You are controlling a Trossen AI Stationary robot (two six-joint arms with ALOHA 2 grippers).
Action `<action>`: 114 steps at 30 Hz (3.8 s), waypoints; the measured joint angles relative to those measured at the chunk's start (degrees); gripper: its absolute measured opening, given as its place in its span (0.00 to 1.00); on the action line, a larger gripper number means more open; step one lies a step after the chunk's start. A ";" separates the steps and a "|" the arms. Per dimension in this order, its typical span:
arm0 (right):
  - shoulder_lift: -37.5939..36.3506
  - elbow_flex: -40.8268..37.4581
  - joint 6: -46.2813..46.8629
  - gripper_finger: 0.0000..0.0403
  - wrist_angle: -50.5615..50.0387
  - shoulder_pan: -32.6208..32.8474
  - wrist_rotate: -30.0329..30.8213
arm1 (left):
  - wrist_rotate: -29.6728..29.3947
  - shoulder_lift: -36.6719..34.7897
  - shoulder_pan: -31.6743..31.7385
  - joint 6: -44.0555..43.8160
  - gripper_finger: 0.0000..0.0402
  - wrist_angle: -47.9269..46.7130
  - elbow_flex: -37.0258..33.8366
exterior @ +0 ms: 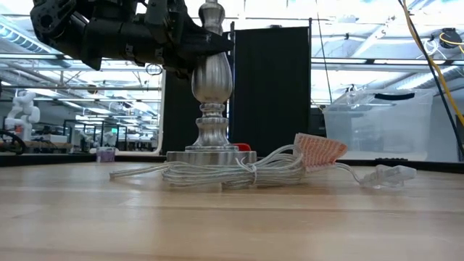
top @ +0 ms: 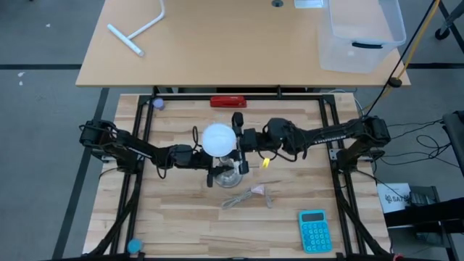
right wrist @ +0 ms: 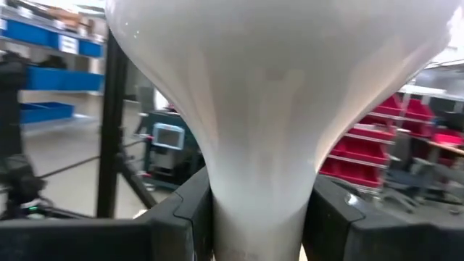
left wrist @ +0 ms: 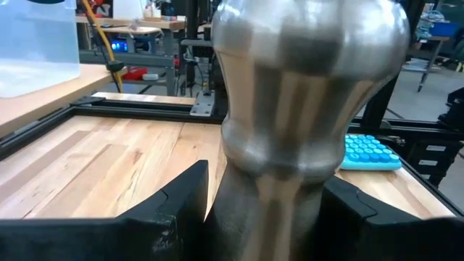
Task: Screw lightbulb
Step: Remove the white lightbulb from the silver lamp
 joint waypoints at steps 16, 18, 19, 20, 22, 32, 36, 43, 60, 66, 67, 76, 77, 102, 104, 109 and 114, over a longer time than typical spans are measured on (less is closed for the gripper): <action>0.22 -0.11 7.21 0.35 2.80 -6.94 -22.56 | 2.95 0.05 0.02 0.09 0.47 -0.09 0.07; 0.24 -0.11 7.72 0.35 3.10 -7.46 -24.54 | 2.97 0.06 0.02 0.19 0.47 -0.13 0.09; 0.24 -0.11 8.11 0.36 3.25 -7.78 -25.45 | 2.97 0.05 0.02 0.24 0.47 -0.13 0.09; 0.24 -0.11 8.48 0.36 3.34 -8.05 -26.07 | 2.97 0.04 0.02 0.26 0.47 -0.13 0.09; 0.24 -0.11 8.91 0.36 3.47 -8.39 -26.98 | 2.97 0.04 0.02 0.27 0.47 -0.11 0.09; 0.33 -0.15 11.39 0.36 5.69 -9.50 -29.51 | 2.97 0.04 0.02 0.39 0.47 -0.05 0.13; 0.39 0.96 11.71 0.36 4.41 -9.52 -29.65 | 2.99 0.04 0.03 0.44 0.47 -0.22 0.04; 0.39 1.19 11.12 0.40 4.30 -9.45 -29.43 | 3.36 0.02 0.35 0.48 0.47 -0.26 0.02; -0.93 1.77 10.84 0.69 1.82 -9.98 -32.07 | 2.87 0.01 0.35 0.60 0.47 -0.44 -0.05; -4.84 1.75 6.13 0.73 -8.26 -10.52 -31.89 | 2.73 0.02 0.35 0.62 0.47 -0.48 -0.02; -5.83 1.75 4.74 0.73 -11.33 -10.67 -31.89 | 2.71 0.02 0.35 0.61 0.47 -0.48 -0.02; -13.98 1.70 -4.84 0.73 -34.47 -10.01 -17.18 | 1.03 0.02 0.34 0.59 0.47 -0.22 -0.02; -14.11 1.70 -4.20 0.73 -34.48 -9.30 -15.52 | 0.43 0.02 0.31 0.55 0.47 -0.22 -0.02; 1.91 1.49 -5.27 0.73 0.66 10.52 33.91 | -4.69 0.07 0.26 -0.19 0.47 0.17 0.02; 2.74 1.49 -5.15 0.73 3.87 10.65 35.66 | -4.75 0.04 0.28 -0.24 0.47 0.15 0.02; 3.13 1.49 -5.00 0.68 6.46 10.42 37.52 | -4.82 0.04 0.28 -0.35 0.47 0.17 0.02; 3.15 1.49 -4.06 0.49 6.27 10.55 37.12 | -4.86 0.04 0.31 -0.37 0.47 0.17 0.02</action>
